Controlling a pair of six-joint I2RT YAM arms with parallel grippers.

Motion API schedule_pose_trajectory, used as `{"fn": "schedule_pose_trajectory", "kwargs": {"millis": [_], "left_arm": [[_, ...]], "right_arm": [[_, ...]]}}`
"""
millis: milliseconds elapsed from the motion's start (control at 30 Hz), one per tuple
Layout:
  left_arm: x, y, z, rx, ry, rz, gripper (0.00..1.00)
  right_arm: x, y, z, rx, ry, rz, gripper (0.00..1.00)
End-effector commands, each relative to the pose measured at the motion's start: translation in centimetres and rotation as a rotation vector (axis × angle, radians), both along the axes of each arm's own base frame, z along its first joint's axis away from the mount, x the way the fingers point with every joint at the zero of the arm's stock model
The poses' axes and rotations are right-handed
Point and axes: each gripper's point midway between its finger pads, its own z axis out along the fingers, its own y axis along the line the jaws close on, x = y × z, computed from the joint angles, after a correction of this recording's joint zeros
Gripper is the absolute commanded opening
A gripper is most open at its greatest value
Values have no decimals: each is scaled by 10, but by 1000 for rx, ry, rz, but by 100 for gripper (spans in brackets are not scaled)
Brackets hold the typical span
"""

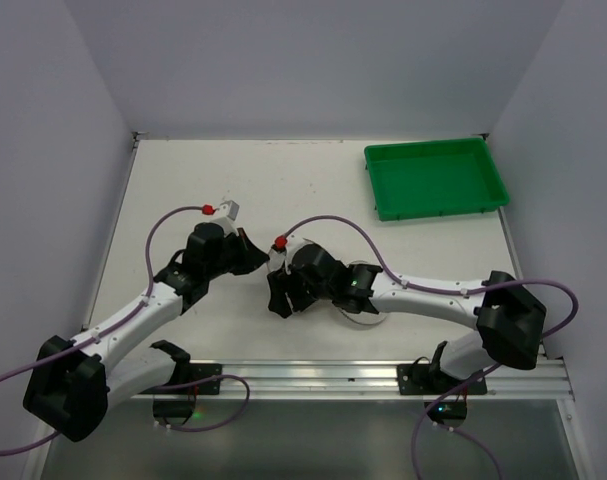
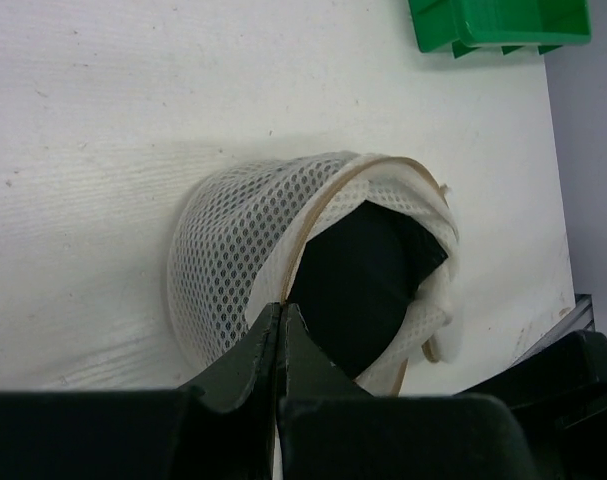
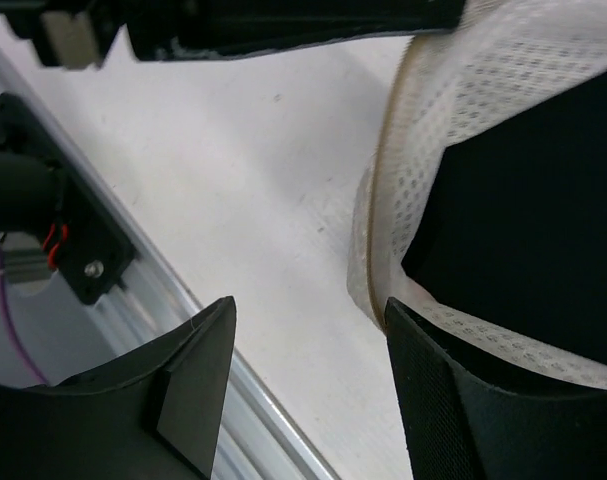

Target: Unzip the laundry bag and remove the bra

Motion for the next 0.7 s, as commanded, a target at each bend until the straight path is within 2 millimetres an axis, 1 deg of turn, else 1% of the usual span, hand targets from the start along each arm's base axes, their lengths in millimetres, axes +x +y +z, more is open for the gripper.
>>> {"fn": "schedule_pose_trajectory", "kwargs": {"millis": [0,67,100,133,167,200,233,267,333,367,400,467,500,600,667], "left_arm": [[3,-2,5,10,-26,-12,0],[3,-2,4,13,-28,-13,0],[2,-2,3,14,-25,-14,0],[2,-2,3,15,-27,-17,0],[1,-2,2,16,-23,-18,0],[1,-1,3,16,-27,-18,0],[0,-1,1,19,-26,-20,0],[0,-1,1,20,-29,-22,0],[0,-1,1,23,-32,-24,0],[-1,-1,0,25,-29,-26,0],[-1,-1,0,25,-31,-28,0],[-1,-1,-1,24,-26,-32,0],[3,-4,6,7,-54,-35,0],[3,-6,6,1,-51,-37,0],[3,-6,6,-1,-48,-37,0]], "right_arm": [[-22,17,8,57,62,113,64],[-21,19,18,72,47,117,65],[-17,14,19,54,26,97,65],[-11,13,32,68,-8,80,66],[-6,10,38,66,-37,58,66],[6,1,42,43,-88,13,67],[11,-4,58,61,-123,-10,66],[17,-9,64,59,-147,-33,66],[35,-25,73,41,-202,-98,65],[40,-30,79,47,-217,-115,65],[51,-38,80,36,-223,-142,66],[60,-44,76,19,-222,-157,68],[68,-49,73,9,-219,-170,69],[75,-49,56,-36,-212,-166,74],[75,-46,44,-55,-196,-153,79]]}}
